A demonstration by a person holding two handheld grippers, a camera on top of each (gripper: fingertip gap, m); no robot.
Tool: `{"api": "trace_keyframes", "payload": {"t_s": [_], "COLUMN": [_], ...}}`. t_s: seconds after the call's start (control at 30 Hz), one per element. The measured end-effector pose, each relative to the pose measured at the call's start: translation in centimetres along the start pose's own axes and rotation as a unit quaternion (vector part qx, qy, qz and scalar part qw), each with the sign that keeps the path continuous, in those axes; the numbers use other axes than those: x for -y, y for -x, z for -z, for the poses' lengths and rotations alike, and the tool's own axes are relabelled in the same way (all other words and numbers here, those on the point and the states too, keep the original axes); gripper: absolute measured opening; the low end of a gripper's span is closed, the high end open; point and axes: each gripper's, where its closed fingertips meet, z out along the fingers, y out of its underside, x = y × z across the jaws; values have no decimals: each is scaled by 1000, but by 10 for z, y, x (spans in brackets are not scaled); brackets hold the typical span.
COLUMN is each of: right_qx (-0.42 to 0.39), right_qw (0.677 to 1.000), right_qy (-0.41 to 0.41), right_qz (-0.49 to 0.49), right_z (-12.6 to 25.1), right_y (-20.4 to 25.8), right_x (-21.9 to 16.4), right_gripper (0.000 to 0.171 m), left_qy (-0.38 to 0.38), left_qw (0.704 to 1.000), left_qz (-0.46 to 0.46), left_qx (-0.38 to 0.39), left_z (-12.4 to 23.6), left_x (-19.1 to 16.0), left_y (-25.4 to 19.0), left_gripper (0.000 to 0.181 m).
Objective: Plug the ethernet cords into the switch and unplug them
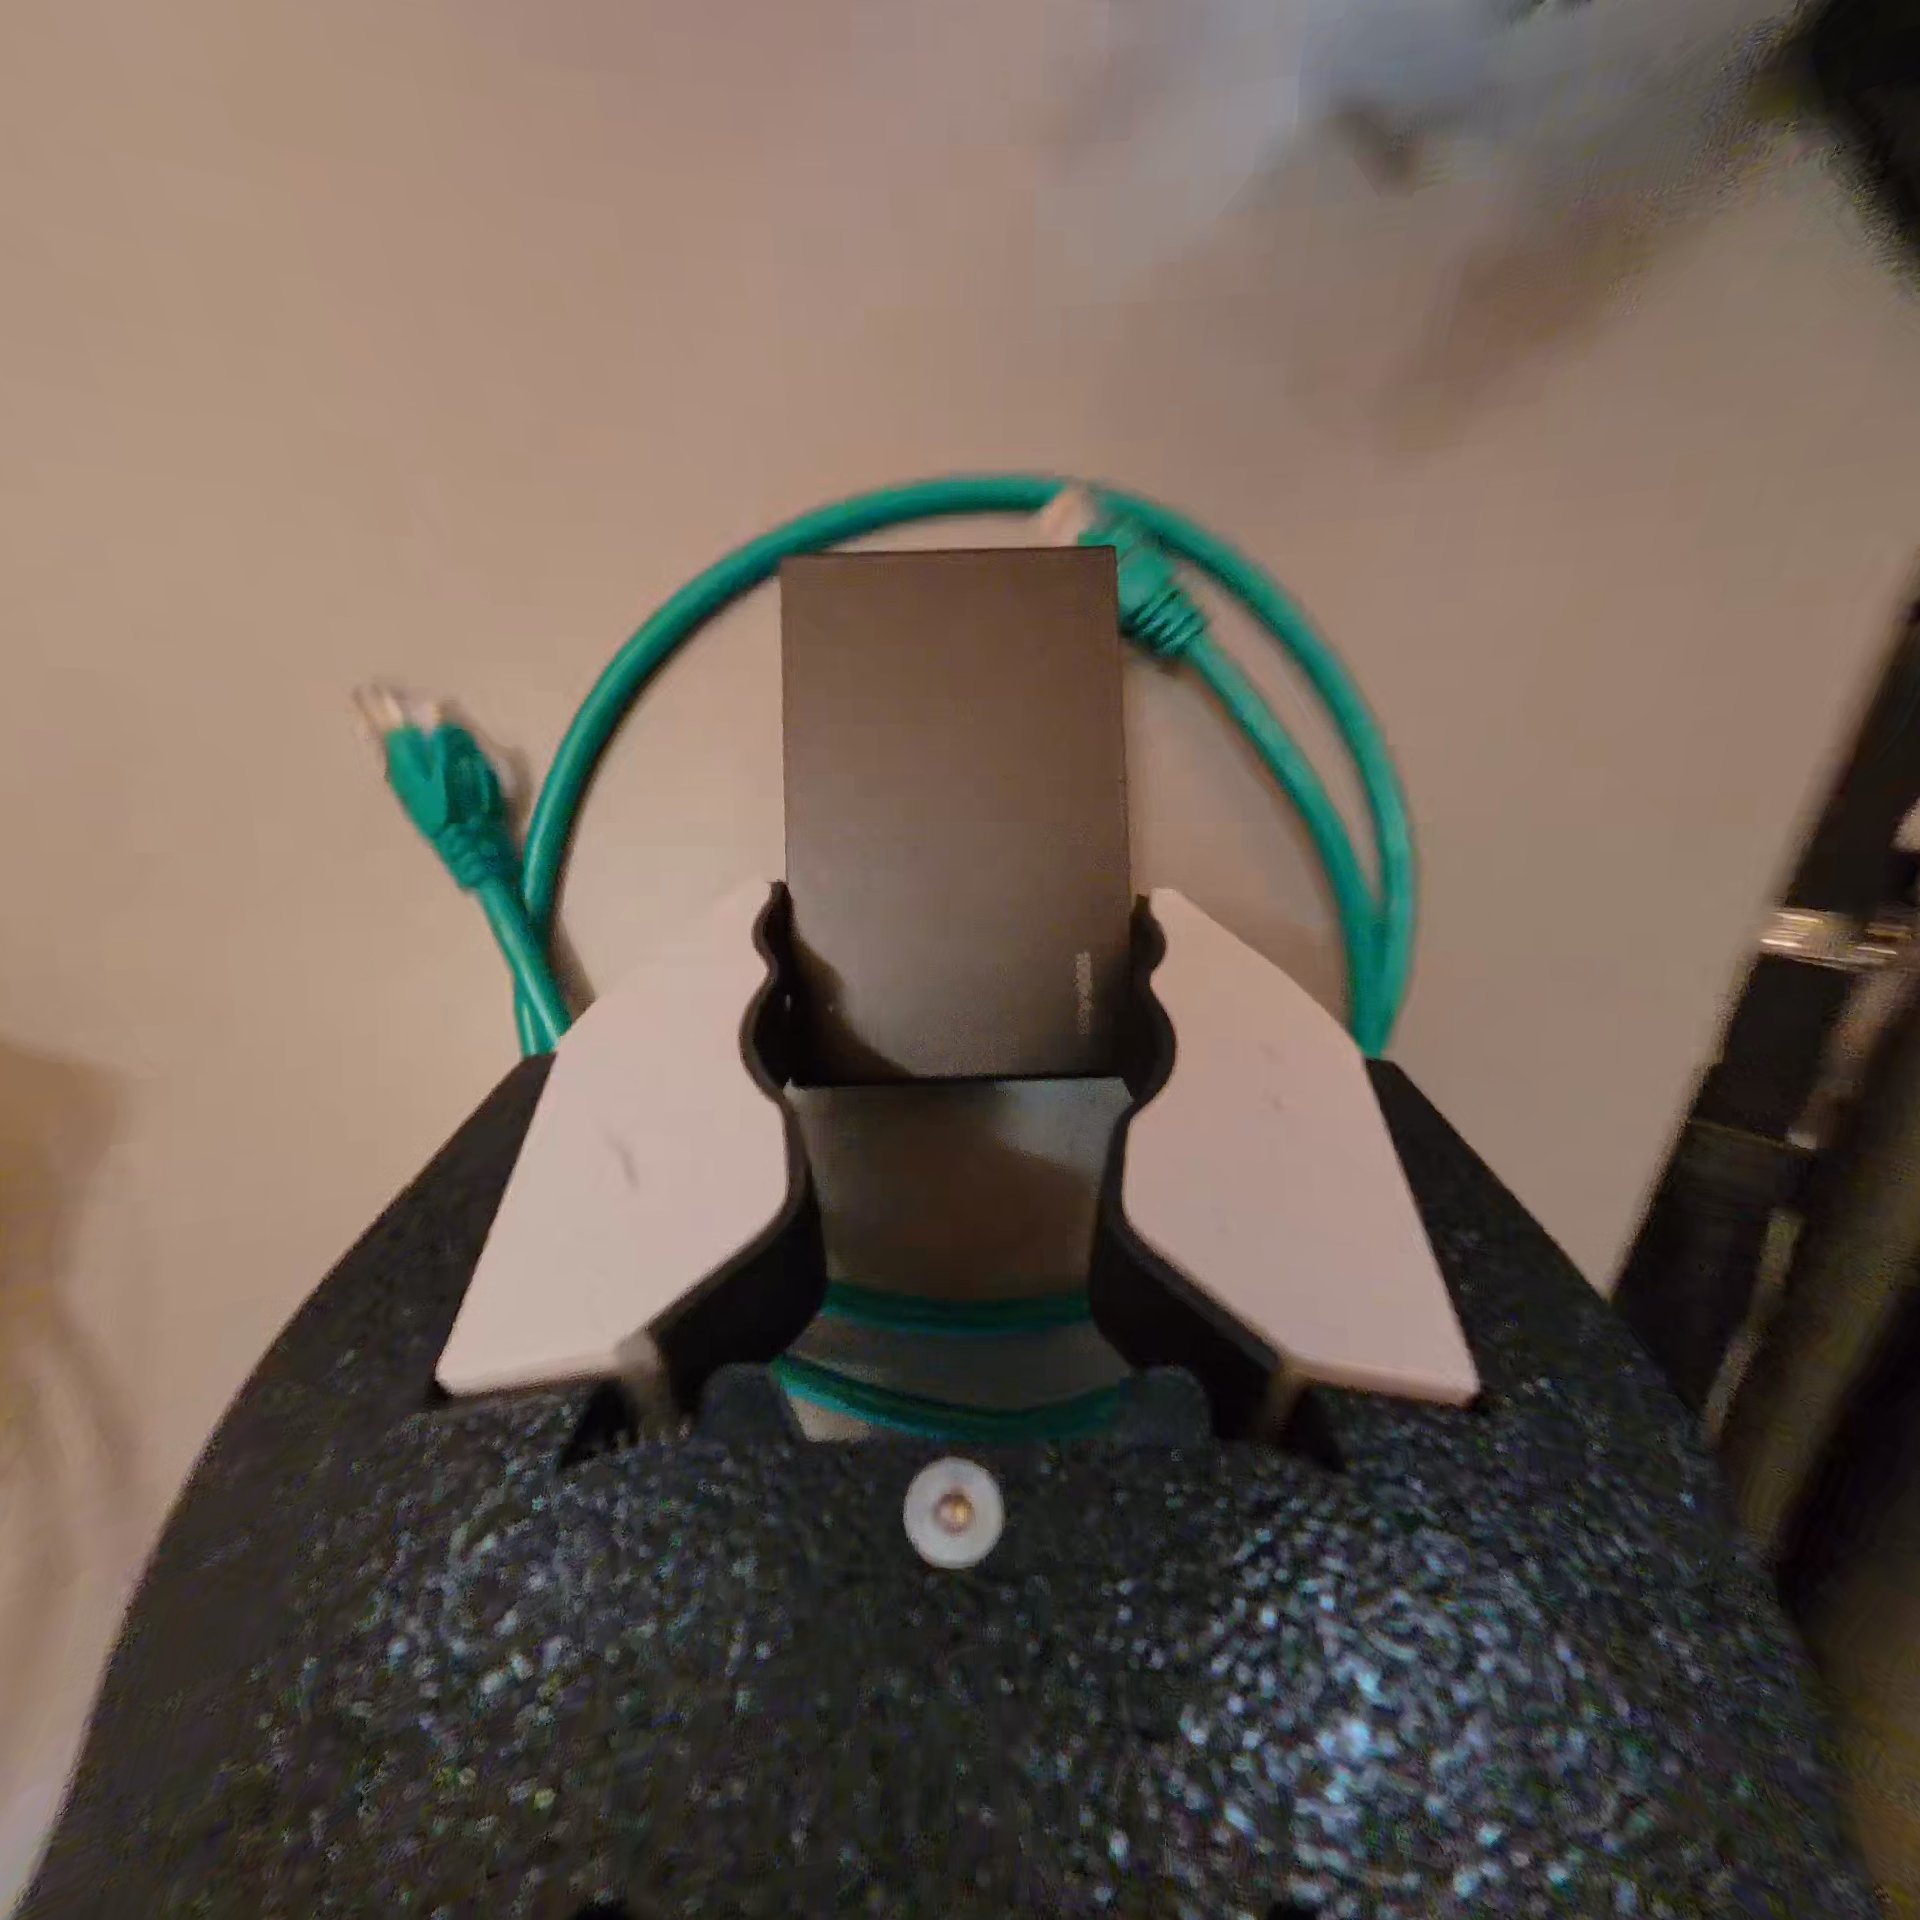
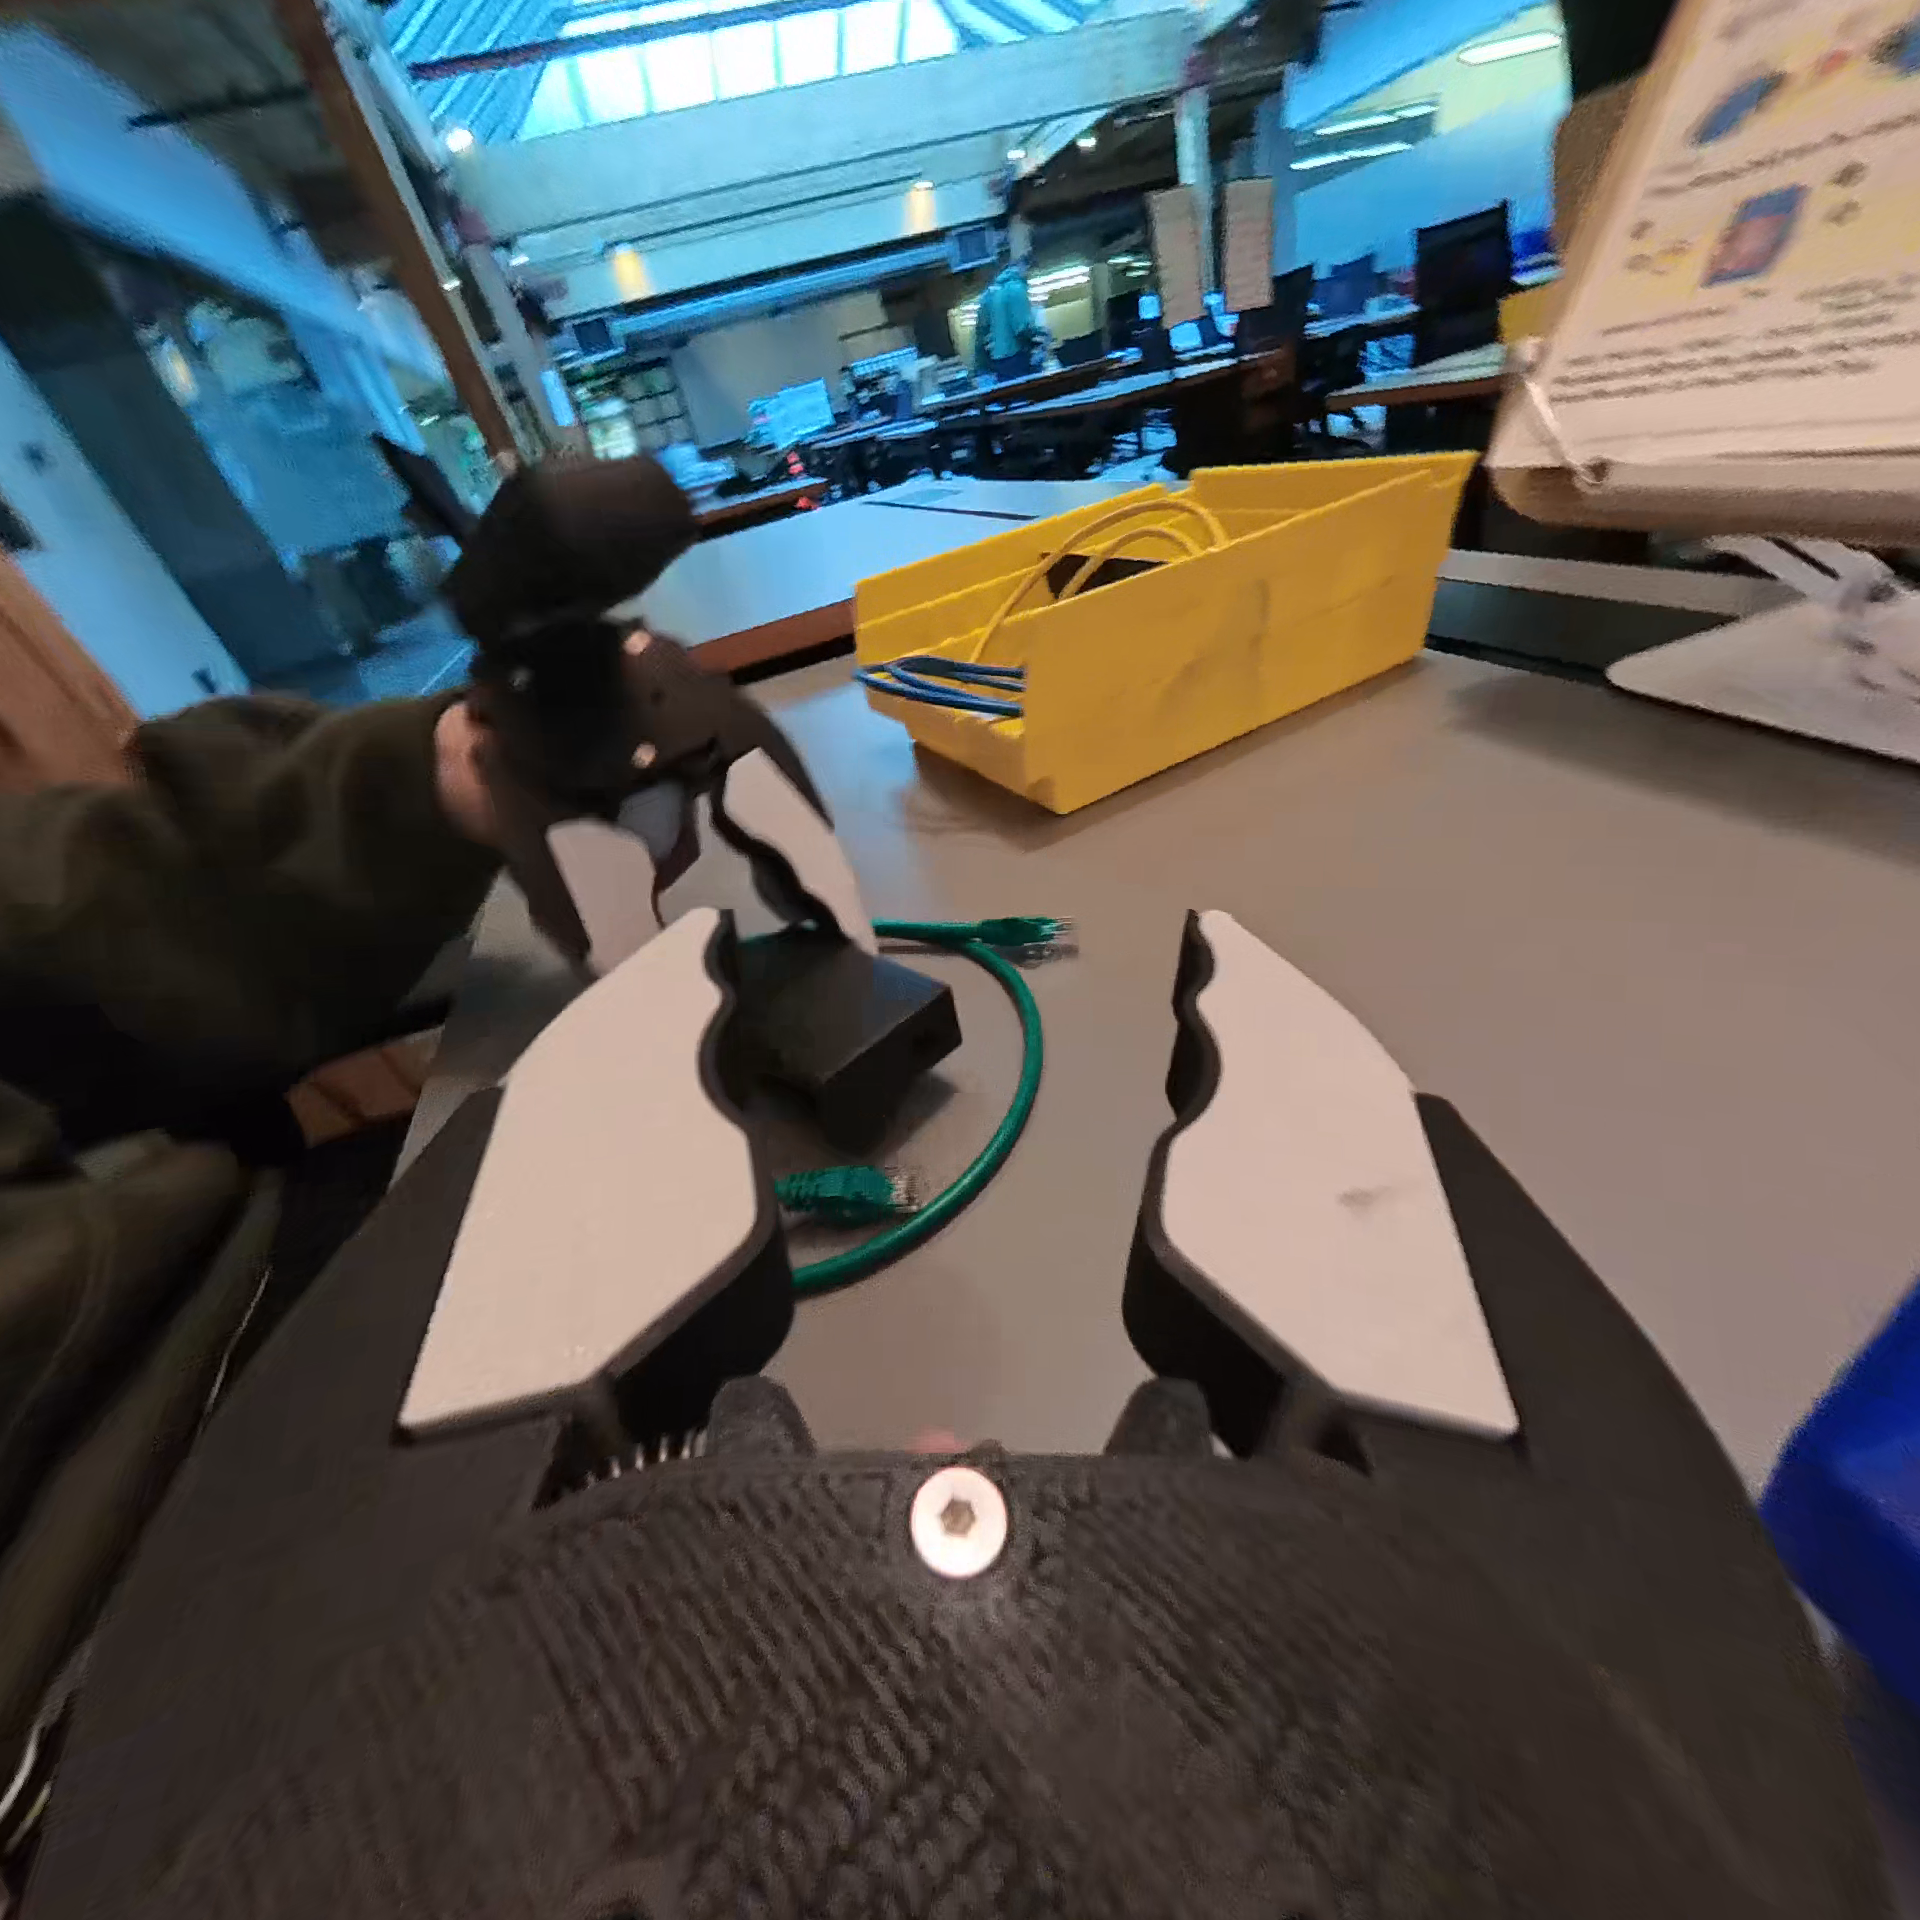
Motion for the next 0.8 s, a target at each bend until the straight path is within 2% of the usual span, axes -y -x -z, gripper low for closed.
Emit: {"api": "trace_keyframes", "payload": {"t_s": [0.03,0.13,0.23,0.33,0.47,0.53,0.57,0.6,0.7,0.8], "right_qx": [16,71,101,70,31,16,15,13,-20,-79], "right_qw": [1000,996,993,994,993,992,992,991,990,988], "right_qy": [-1,-10,-1,-3,5,11,5,-8,-20,-61], "right_qz": [12,46,65,79,113,123,127,130,136,117], "right_z": [-1,-10,-29,-49,-60,-61,-61,-60,-61,-54], "right_y": [7,35,56,58,54,50,50,50,41,22], "right_x": [0,4,-2,-4,-9,-13,-13,-10,-8,2], "right_gripper": [84,95,100,100,96,91,79,74,73,73], "left_qy": [-25,-46,-35,-13,51,71,82,93,108,58], "left_qw": [999,990,980,970,949,940,935,930,920,948], "left_qz": [-13,-64,-132,-196,-273,-297,-307,-318,-342,-289], "left_qx": [-33,-117,-142,-142,-148,-153,-156,-159,-157,-116], "left_z": [8,32,45,51,50,48,47,46,45,42], "left_x": [10,31,49,67,74,78,79,79,83,106], "left_y": [-6,-21,-22,-18,-17,-17,-17,-16,-8,7], "left_gripper": [61,61,61,61,61,61,61,61,61,66]}}
